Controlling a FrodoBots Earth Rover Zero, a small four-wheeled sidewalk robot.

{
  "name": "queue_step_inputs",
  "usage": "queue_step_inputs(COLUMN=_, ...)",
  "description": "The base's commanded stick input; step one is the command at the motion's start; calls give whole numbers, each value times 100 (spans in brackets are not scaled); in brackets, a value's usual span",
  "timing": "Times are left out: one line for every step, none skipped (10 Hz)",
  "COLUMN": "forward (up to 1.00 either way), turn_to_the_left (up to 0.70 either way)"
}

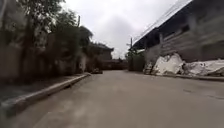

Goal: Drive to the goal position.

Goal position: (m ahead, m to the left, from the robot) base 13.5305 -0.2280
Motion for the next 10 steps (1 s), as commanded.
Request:
queue_step_inputs(forward=85, turn_to_the_left=0)
queue_step_inputs(forward=85, turn_to_the_left=0)
queue_step_inputs(forward=85, turn_to_the_left=-2)
queue_step_inputs(forward=85, turn_to_the_left=-9)
queue_step_inputs(forward=85, turn_to_the_left=-7)
queue_step_inputs(forward=85, turn_to_the_left=-3)
queue_step_inputs(forward=85, turn_to_the_left=0)
queue_step_inputs(forward=85, turn_to_the_left=0)
queue_step_inputs(forward=85, turn_to_the_left=0)
queue_step_inputs(forward=85, turn_to_the_left=0)
